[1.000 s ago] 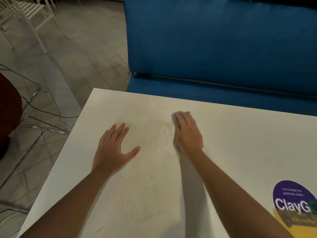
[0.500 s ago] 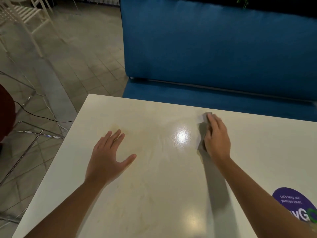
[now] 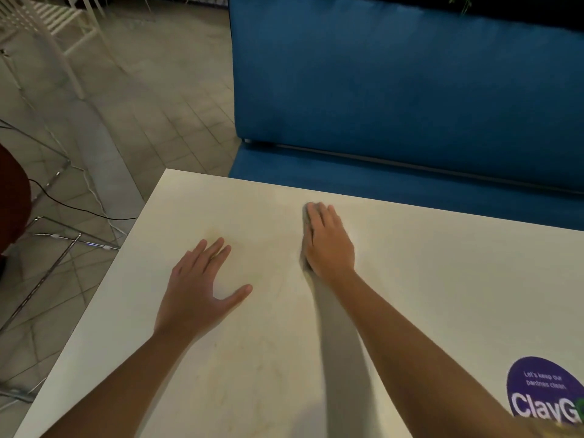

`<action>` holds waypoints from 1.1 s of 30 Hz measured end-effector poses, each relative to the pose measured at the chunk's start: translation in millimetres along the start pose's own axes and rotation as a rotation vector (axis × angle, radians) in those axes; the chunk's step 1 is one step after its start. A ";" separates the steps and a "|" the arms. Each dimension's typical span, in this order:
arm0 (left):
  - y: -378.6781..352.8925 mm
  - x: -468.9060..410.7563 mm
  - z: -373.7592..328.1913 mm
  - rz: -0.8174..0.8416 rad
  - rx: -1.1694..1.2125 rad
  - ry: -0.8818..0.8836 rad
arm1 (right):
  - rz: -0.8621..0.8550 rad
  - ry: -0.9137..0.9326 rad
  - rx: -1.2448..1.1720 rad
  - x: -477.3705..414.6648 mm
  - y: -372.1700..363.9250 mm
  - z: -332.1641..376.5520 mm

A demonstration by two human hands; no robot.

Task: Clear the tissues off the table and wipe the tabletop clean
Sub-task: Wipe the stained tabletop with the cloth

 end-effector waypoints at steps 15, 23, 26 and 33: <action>2.6 0.4 -2.1 0.019 -0.014 0.000 | -0.044 -0.475 -0.040 -4.3 32.2 -121.6; 1.9 -0.1 -1.8 0.011 -0.007 0.015 | 0.070 -0.122 -0.020 -34.6 -3.3 -19.7; 1.9 -0.2 -1.5 0.008 -0.017 0.012 | 0.045 0.009 -0.067 -17.7 -1.2 4.3; 1.8 0.4 -2.5 -0.004 -0.010 0.008 | 0.074 0.059 -0.194 15.2 16.2 -40.7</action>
Point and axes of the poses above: each hand's wrist, its own x-axis away from the middle knuckle, its own y-axis out of the back of the hand, z = x × y, the point moved 5 cm from there along -x, towards the middle knuckle, and after that the axes turned 10 degrees about x, right-handed, at the moved point
